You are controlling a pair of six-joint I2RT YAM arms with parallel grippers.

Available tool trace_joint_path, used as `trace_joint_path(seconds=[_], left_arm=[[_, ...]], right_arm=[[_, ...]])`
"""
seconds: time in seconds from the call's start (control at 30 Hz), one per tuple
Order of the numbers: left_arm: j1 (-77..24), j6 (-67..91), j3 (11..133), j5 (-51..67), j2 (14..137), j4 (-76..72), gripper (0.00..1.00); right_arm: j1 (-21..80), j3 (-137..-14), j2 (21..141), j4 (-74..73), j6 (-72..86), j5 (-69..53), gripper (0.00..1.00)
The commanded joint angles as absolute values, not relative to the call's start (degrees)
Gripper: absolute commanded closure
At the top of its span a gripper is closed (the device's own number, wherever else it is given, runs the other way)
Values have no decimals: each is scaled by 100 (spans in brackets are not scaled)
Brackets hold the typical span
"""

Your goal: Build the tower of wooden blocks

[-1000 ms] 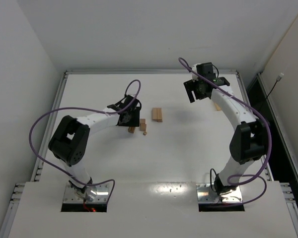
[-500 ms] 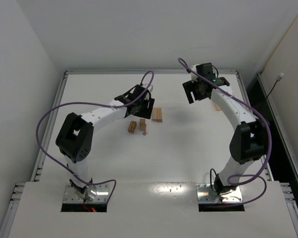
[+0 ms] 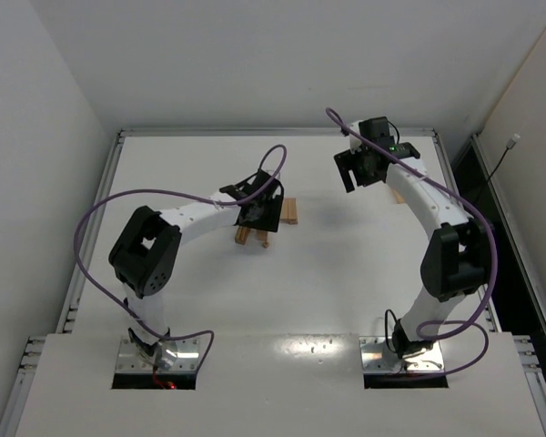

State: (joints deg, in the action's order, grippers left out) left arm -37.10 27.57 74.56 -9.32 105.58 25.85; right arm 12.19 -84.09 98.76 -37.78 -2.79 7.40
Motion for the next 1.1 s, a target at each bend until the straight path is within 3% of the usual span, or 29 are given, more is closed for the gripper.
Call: trace_joint_path(seconds=[0.0, 1.07], left_arm=[[-3814, 3005, 7515, -1089, 10468, 2531, 44], [-3762, 3357, 8104, -1529, 11408, 2821, 51]], right_arm=[[1204, -8402, 9765, -3683, -193, 703, 27], [1151, -8569, 9976, -3841, -141, 545, 27]])
